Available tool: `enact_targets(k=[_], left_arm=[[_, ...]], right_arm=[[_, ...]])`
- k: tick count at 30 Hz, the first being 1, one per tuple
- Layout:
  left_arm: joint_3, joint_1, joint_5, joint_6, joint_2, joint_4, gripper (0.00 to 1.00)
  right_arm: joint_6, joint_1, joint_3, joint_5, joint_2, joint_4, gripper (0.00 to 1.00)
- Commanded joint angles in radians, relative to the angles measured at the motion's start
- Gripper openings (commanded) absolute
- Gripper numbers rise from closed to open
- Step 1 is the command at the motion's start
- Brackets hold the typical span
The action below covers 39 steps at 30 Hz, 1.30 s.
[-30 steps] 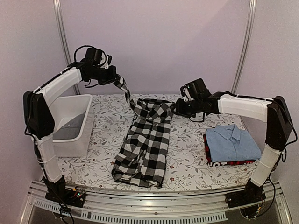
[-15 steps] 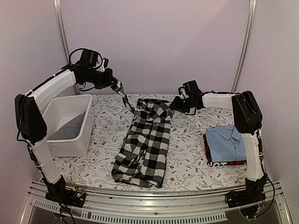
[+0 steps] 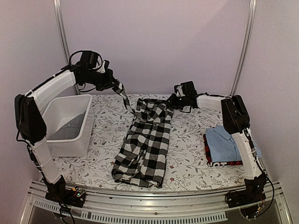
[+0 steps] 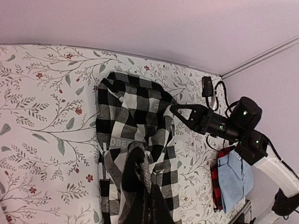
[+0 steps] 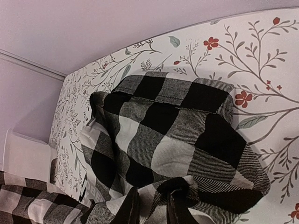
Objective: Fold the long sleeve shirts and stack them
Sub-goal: Place the rectangle-folded shirt in the left sleeve, then pick up the sleeve from the rectangle-folded shirt.
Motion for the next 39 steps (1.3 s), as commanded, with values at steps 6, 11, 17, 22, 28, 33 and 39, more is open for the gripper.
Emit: enact_targets(k=[6,11,17,22,28,33,39], left_arm=[[-0.241,0.005,0.262,-0.176,-0.178,0.081,0.03],[-0.426,-0.001,0.437,-0.397,-0.313,0.291,0.06],[-0.621,-0.087,0.462,-0.540,-0.407,0.422,0.10],[-0.727,-0.165,0.485,-0.530,-0.410,0.436,0.02],[-0.577,-0.216,0.178,-0.155,-0.367,0.059,0.14],[-0.550,-0.278,-0.074,0.039,-0.292,-0.093,0.31],[-0.529,-0.327,-0.198,0.127,-0.196,-0.139,0.47]], right_arm=[[0.063,-0.009,0.162,-0.096,0.167,0.079,0.20],[0.067,-0.013,0.166,-0.103,0.189,0.110,0.21],[0.053,-0.016,0.165,-0.112,0.178,0.098,0.22],[0.016,-0.016,0.166,-0.101,0.149,0.059,0.23],[-0.034,-0.013,0.146,-0.092,0.090,-0.017,0.28],[-0.087,-0.005,0.086,-0.062,-0.016,-0.046,0.34],[-0.145,0.017,-0.021,-0.008,-0.164,-0.075,0.39]])
